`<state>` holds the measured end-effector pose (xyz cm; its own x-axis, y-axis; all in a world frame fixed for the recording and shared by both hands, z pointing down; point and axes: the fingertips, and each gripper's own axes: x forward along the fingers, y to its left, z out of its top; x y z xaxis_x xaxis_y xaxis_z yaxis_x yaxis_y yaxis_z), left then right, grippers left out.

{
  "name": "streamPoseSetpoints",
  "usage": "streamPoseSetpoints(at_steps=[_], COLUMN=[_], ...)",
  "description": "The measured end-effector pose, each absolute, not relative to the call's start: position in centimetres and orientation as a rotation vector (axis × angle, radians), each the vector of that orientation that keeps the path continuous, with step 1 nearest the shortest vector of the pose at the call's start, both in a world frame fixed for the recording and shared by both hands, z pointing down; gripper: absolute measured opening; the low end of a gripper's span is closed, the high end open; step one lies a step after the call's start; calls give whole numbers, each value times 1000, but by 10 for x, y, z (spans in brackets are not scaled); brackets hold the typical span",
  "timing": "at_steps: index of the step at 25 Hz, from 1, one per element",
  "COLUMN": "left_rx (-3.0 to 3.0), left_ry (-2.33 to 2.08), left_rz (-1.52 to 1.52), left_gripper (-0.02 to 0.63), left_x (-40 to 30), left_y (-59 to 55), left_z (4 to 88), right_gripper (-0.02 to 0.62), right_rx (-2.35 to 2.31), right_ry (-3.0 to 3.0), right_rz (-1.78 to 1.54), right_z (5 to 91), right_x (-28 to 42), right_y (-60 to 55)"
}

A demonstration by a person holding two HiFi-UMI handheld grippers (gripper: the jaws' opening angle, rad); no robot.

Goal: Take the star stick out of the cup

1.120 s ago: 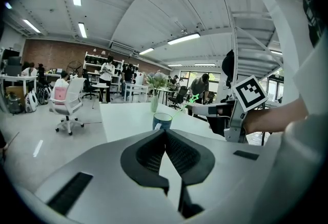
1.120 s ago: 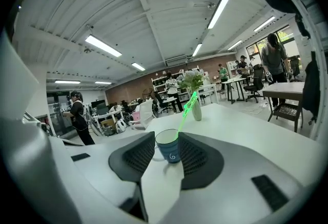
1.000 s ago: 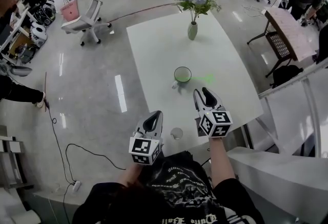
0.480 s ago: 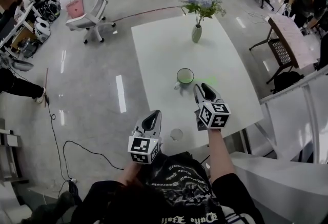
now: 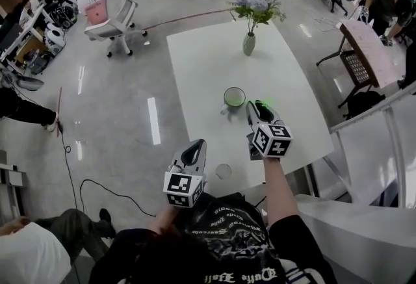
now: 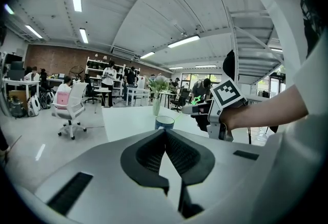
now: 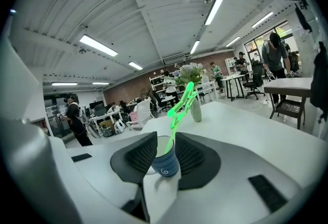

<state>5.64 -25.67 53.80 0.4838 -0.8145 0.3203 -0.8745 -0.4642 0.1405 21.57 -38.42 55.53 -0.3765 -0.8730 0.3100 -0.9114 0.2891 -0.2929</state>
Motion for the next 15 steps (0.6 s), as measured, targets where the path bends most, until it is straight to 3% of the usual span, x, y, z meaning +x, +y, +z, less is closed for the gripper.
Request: streamPoseSetpoints(at_steps=[4, 15], left_rx=[2459, 2466], left_ry=[-1428, -1443], left_rz=[323, 319], left_gripper=[20, 20], left_x=[58, 51], left_y=[-254, -250], left_z=[541, 535], right_gripper=[31, 20], right_rx=[1691, 1691], right_ry=[-2444, -2487], right_rz=[593, 591], right_z=[554, 542], right_x=[216, 210], right_y=[-386, -386])
